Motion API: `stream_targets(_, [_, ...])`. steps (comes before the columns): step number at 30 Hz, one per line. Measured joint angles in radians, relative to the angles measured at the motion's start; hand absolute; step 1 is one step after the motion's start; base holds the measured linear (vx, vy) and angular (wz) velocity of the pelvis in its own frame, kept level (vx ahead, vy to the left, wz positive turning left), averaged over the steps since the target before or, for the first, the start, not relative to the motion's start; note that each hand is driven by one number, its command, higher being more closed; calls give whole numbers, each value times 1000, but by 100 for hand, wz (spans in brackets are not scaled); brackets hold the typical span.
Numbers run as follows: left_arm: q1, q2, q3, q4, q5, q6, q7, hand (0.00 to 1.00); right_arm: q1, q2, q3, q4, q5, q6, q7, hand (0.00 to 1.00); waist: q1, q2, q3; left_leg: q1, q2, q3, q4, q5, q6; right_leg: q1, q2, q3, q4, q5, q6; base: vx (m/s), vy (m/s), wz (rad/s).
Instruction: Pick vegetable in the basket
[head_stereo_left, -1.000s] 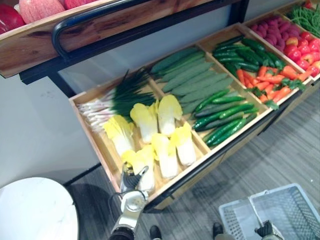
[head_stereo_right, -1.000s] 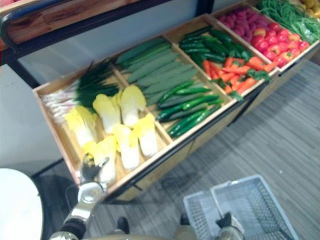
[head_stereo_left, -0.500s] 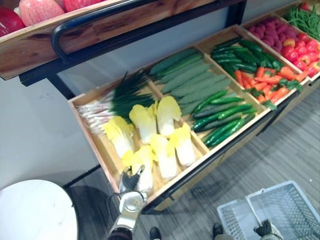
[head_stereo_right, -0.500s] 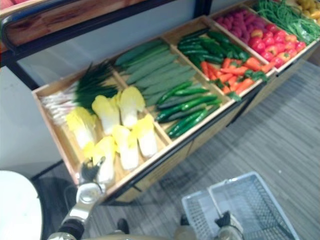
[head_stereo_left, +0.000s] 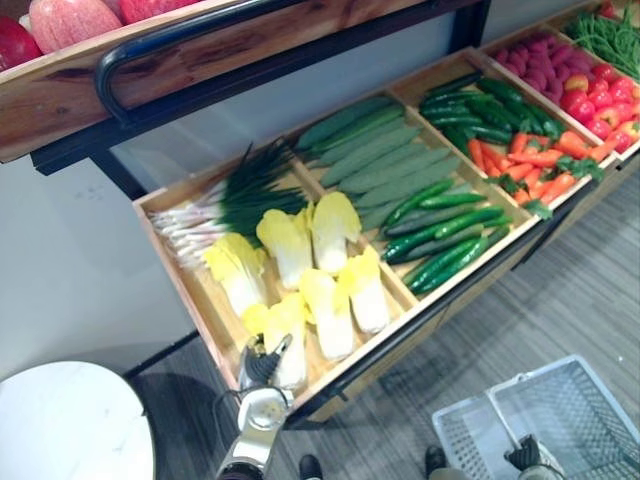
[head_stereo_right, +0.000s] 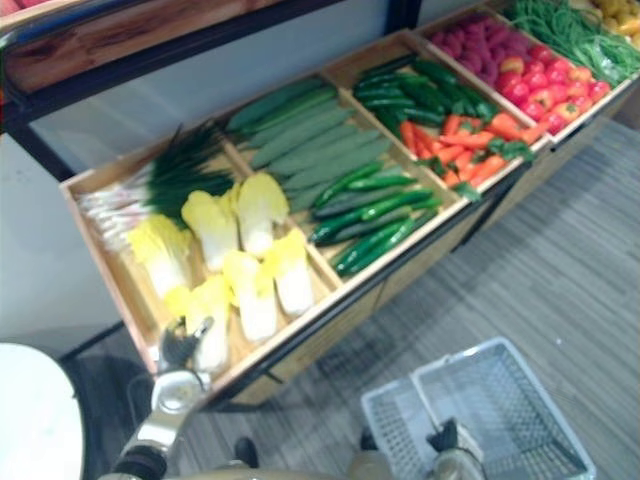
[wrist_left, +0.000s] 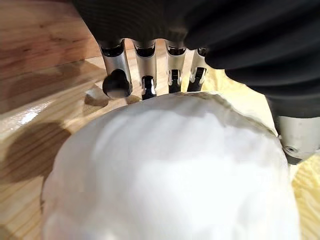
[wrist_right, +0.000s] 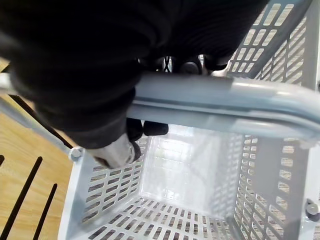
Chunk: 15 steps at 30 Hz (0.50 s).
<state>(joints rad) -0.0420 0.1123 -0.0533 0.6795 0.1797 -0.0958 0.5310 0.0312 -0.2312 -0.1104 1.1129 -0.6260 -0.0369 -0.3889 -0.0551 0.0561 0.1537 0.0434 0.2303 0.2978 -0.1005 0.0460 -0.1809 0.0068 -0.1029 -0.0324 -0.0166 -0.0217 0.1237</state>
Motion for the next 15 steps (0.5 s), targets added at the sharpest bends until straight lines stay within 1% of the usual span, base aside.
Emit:
stream_targets(9, [-2, 2, 0, -7, 0, 12, -7, 100, 0, 0, 3, -2, 6, -3, 2, 100, 0, 0, 0, -1, 0, -2, 0, 0, 0, 1, 0, -5, 0, 0, 0, 0, 0, 0])
stream_targets(15, [-3, 2, 0, -9, 0, 12, -8, 100, 0, 0, 13, -3, 6, -18, 2, 100, 0, 0, 0, -1, 0, -5, 0, 0, 0, 3, -1, -10, -1, 0, 0, 0, 0, 0])
